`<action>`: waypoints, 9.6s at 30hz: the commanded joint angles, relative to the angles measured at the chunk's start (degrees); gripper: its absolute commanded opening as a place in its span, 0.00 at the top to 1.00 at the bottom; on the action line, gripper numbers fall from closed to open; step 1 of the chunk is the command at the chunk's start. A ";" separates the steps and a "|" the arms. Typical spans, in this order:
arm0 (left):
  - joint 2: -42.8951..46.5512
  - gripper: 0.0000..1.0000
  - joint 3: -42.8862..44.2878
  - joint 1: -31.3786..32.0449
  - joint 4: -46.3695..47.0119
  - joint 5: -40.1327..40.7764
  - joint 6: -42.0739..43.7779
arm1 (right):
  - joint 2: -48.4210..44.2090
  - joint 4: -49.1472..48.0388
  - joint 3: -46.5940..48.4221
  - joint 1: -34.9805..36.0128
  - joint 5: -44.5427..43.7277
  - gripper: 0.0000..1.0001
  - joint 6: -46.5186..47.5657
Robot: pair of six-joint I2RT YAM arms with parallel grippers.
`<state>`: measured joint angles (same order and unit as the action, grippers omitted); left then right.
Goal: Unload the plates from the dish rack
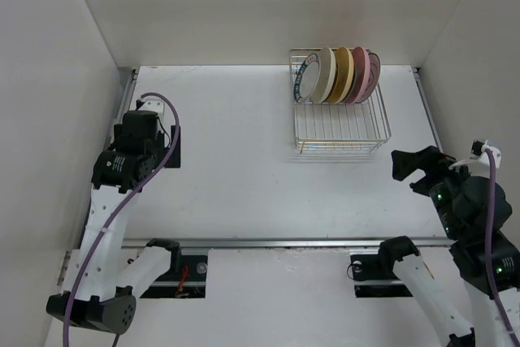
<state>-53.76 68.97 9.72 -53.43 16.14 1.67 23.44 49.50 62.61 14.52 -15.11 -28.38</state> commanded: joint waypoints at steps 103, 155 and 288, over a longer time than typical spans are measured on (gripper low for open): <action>-22.19 0.00 10.57 -1.54 -4.14 -1.99 2.20 | 88.82 -27.25 47.79 -14.79 -11.77 0.99 14.92; -16.29 0.00 7.23 -2.68 -3.08 -5.68 3.25 | 107.00 -32.38 48.04 24.50 39.04 0.35 -0.29; -85.73 0.21 51.79 -22.11 15.65 -49.99 -25.31 | 58.74 -28.93 24.93 0.34 -8.88 0.21 3.68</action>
<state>-139.65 119.02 -11.62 -33.43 -36.05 -23.38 83.90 21.12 87.99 16.27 -21.08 -24.29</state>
